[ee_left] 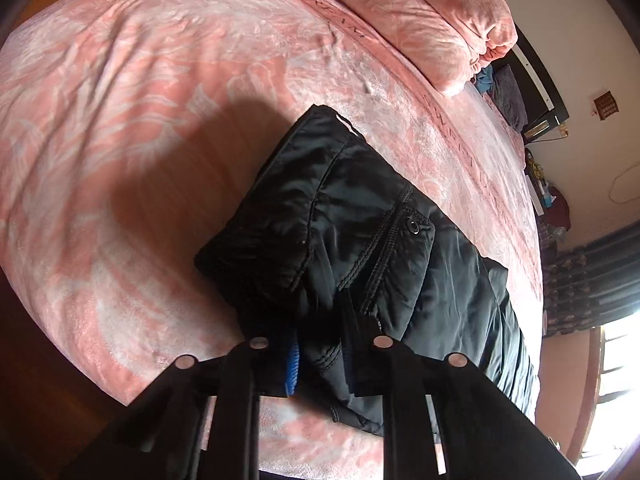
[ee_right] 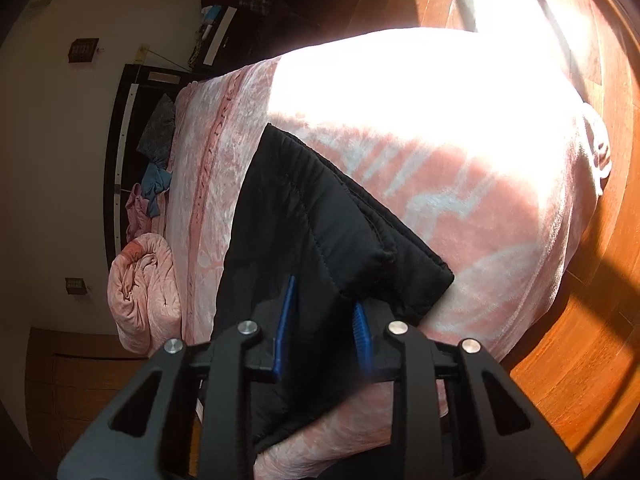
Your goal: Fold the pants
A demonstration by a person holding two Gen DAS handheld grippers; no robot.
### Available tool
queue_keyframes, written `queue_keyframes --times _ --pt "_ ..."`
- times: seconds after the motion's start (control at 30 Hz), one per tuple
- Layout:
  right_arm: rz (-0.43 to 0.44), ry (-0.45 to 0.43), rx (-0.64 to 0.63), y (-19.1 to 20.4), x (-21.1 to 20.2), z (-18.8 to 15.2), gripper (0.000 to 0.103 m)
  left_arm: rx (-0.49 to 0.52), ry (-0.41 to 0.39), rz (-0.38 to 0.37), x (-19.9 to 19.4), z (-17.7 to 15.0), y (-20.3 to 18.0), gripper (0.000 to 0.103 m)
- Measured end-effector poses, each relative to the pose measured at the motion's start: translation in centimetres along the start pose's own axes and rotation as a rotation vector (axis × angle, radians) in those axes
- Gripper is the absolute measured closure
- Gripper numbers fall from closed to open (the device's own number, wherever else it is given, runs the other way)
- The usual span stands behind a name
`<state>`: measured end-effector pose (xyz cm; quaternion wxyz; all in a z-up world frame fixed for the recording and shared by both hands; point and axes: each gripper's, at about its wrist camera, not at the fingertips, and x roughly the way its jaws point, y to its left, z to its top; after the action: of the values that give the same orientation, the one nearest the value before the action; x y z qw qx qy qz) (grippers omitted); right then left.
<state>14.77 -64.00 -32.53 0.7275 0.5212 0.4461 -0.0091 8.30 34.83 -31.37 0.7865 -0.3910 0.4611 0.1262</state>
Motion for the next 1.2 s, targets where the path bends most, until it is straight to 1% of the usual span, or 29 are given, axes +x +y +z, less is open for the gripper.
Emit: queue_keyframes --times 0.03,0.1,0.17,0.2,0.27,0.37,0.5,0.6,0.67,0.7,0.73,0.77,0.8,0.83,0.87,0.9,0.93,0.97,1.0,1.07,1.13,1.2 --pt "-0.011 -0.003 -0.018 0.0 -0.2 -0.2 0.093 -0.007 -0.006 0.004 -0.1 0.0 0.1 0.090" --pt "-0.025 -0.007 -0.055 0.4 -0.5 -0.5 0.095 -0.017 -0.031 0.023 -0.5 0.0 0.3 0.093" --pt "-0.030 -0.023 -0.080 0.6 -0.9 -0.8 0.095 -0.047 -0.061 0.022 -1.0 -0.1 0.7 0.094" --pt "-0.036 -0.024 -0.086 0.5 -0.9 -0.9 0.096 -0.065 -0.063 0.018 -0.9 0.0 1.2 0.095" --pt "-0.062 -0.011 -0.083 -0.1 -0.1 -0.8 0.096 -0.087 -0.028 0.038 0.3 0.0 2.0 0.095" --pt "-0.064 -0.003 -0.065 -0.7 0.4 -0.5 0.096 -0.045 -0.022 0.063 0.9 -0.2 1.8 0.095" --pt "-0.079 -0.012 -0.089 -0.7 0.2 -0.9 0.096 -0.050 -0.020 0.057 0.7 -0.4 2.2 0.094" --pt "-0.093 -0.006 -0.084 -1.3 0.7 -0.9 0.096 -0.020 -0.011 0.085 1.3 -0.5 2.0 0.094" --pt "-0.100 -0.007 -0.079 -1.5 1.0 -0.9 0.095 -0.017 -0.010 0.092 1.7 -0.4 1.9 0.094" --pt "-0.095 -0.005 -0.075 -1.6 0.9 -0.9 0.094 -0.013 -0.010 0.093 1.8 -0.5 1.8 0.094" --pt "-0.079 0.001 -0.063 -1.6 0.7 -0.8 0.088 -0.006 -0.006 0.092 1.9 -0.5 1.8 0.093" --pt "-0.055 0.001 -0.040 -1.7 0.1 -0.7 0.081 0.001 0.006 0.087 1.8 -0.5 1.7 0.087" --pt "-0.042 -0.030 -0.024 -1.8 -1.1 -0.5 0.070 0.006 0.013 0.076 1.5 -0.6 1.8 0.084" --pt "-0.054 -0.079 -0.024 -1.8 -2.6 -0.3 0.060 0.018 0.022 0.063 1.0 -0.6 1.7 0.080" --pt "-0.064 -0.112 -0.020 -1.9 -3.9 -0.1 0.058 0.038 0.023 0.059 0.5 -0.7 1.6 0.068" --pt "-0.051 -0.121 -0.012 -2.0 -4.7 0.2 0.058 0.065 0.003 0.092 -0.3 -0.9 1.3 0.040" --pt "-0.042 -0.124 -0.008 -2.1 -5.3 0.3 0.058 0.094 -0.042 0.137 -1.3 -1.1 1.0 0.027" --pt "-0.047 -0.130 -0.016 -1.9 -5.7 0.3 0.058 0.124 -0.088 0.160 -2.3 -1.3 0.7 0.017" --pt "-0.051 -0.125 -0.027 -1.6 -5.8 0.2 0.058 0.145 -0.113 0.179 -3.0 -1.4 0.6 0.017" --pt "-0.047 -0.095 -0.037 -1.2 -5.2 -0.1 0.058 0.145 -0.145 0.212 -3.9 -1.4 0.5 0.017" --pt "-0.053 -0.071 -0.048 -0.8 -4.1 -0.4 0.058 0.163 -0.172 0.201 -4.4 -1.6 0.1 0.017" --pt "-0.070 -0.066 -0.059 -0.3 -3.0 -0.8 0.058 0.211 -0.203 0.194 -4.8 -1.9 -0.9 0.017"
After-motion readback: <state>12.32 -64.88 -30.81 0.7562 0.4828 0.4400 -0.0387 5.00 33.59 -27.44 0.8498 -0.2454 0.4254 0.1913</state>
